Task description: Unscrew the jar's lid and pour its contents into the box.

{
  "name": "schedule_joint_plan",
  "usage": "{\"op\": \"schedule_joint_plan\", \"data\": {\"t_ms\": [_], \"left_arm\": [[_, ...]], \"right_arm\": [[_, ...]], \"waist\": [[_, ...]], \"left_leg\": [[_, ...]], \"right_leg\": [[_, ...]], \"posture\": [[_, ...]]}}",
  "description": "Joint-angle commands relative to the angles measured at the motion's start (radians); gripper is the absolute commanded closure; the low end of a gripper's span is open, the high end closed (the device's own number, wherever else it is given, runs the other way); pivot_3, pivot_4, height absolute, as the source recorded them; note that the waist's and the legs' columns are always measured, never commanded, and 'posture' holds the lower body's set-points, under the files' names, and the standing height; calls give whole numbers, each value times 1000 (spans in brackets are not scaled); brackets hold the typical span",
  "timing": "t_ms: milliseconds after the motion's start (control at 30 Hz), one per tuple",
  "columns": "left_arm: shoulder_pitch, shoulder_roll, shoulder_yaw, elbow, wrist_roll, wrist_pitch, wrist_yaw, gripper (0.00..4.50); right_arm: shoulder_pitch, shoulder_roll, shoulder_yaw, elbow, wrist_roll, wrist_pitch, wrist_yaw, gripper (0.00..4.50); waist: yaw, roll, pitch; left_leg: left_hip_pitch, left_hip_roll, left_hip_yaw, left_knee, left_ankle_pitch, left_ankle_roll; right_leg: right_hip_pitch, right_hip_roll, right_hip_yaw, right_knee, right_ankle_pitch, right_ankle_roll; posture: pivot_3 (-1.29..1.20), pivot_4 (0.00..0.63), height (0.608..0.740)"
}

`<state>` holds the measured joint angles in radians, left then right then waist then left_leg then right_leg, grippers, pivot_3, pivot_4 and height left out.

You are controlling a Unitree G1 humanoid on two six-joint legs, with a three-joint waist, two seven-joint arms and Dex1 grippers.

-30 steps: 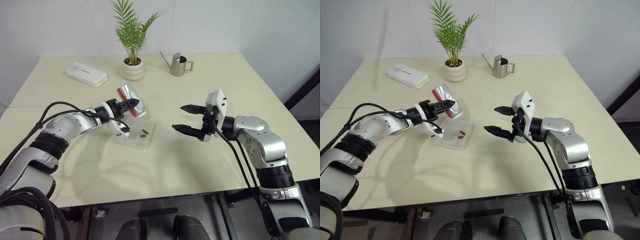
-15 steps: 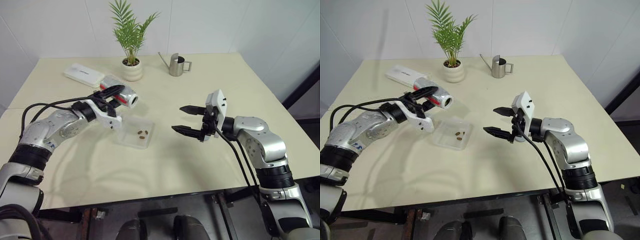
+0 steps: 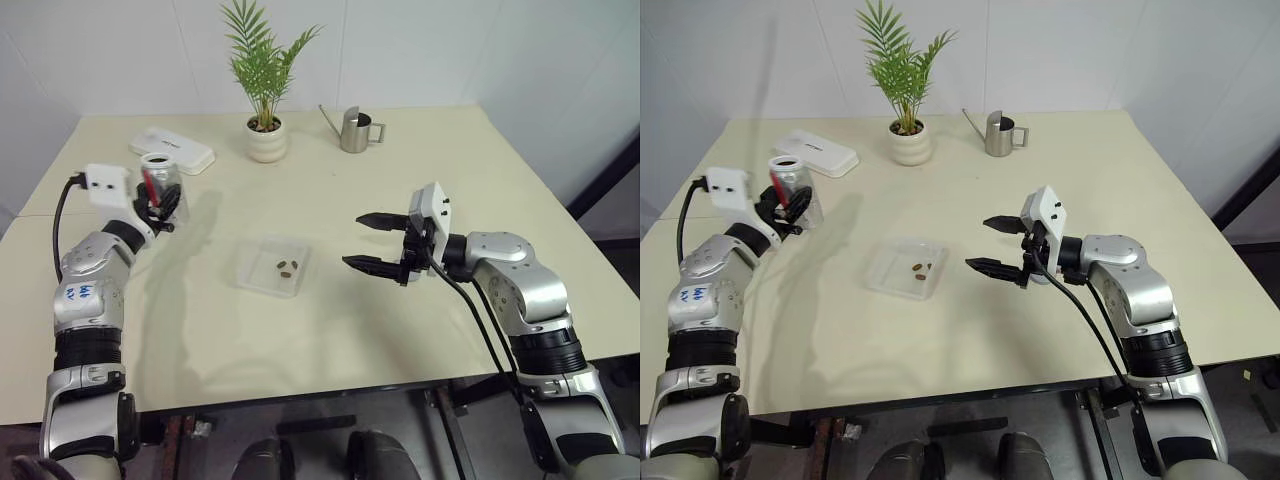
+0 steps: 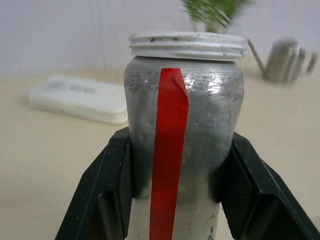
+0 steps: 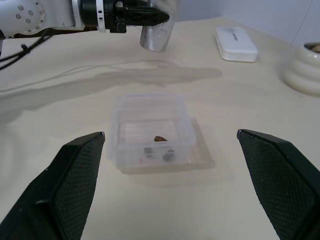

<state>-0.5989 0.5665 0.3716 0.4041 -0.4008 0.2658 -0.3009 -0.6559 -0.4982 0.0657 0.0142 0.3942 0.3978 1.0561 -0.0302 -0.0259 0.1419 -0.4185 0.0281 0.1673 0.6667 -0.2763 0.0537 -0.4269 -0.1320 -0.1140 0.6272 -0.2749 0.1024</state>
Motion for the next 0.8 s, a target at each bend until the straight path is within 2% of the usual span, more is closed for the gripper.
{"op": "schedule_joint_plan", "data": {"t_ms": [33, 200, 467, 533, 567, 733, 800], "left_arm": [[59, -6, 71, -3, 19, -97, 53, 2528], [128, -24, 116, 30, 30, -184, 79, 2528], [179, -21, 145, 81, 29, -227, 79, 2528], [191, -12, 125, 84, 55, -247, 67, 1848], [197, -8, 115, 87, 70, -262, 59, 1650], [193, -17, 136, 96, 58, -269, 65, 122], [218, -20, 139, 76, 62, -271, 71, 52]], "right_arm": [[-32, 31, -14, 18, -17, -119, -7, 40], [-62, 75, -11, 60, -15, -169, -7, 40], [-83, 104, 9, 90, -10, -186, 26, 40], [-87, 106, 10, 94, -10, -185, 28, 0], [-89, 107, 10, 96, -11, -186, 28, 0], [-102, 110, 8, 103, -7, -180, 35, 0], [-100, 108, 7, 97, -4, -174, 37, 0]], "waist": [[-3, 0, 0], [1, 0, 0], [2, 0, 0], [1, -1, 0], [1, 0, 0], [-1, 0, 0], [-1, 0, 0]], "left_leg": [[1, 0, 1, -1, 0, 0], [6, 1, 3, -3, -1, -2], [8, 1, 2, -3, -7, -9], [8, 1, 2, -4, -8, -9], [8, 1, 2, -4, -8, -9], [9, 2, 3, -5, -8, -10], [9, 2, 3, -5, -8, -10]], "right_leg": [[0, 0, 1, 0, 0, 0], [3, -2, 3, 0, 0, -1], [4, -6, 4, -1, 0, -1], [4, -6, 4, -1, 0, -1], [4, -6, 4, -1, 0, -1], [3, -6, 4, -1, -1, -2], [3, -7, 4, -2, -1, -3]], "posture": [[0, 150, 740], [0, 150, 740], [0, 150, 740], [0, 150, 740], [0, 150, 740], [0, 150, 740], [0, 150, 740]]}}
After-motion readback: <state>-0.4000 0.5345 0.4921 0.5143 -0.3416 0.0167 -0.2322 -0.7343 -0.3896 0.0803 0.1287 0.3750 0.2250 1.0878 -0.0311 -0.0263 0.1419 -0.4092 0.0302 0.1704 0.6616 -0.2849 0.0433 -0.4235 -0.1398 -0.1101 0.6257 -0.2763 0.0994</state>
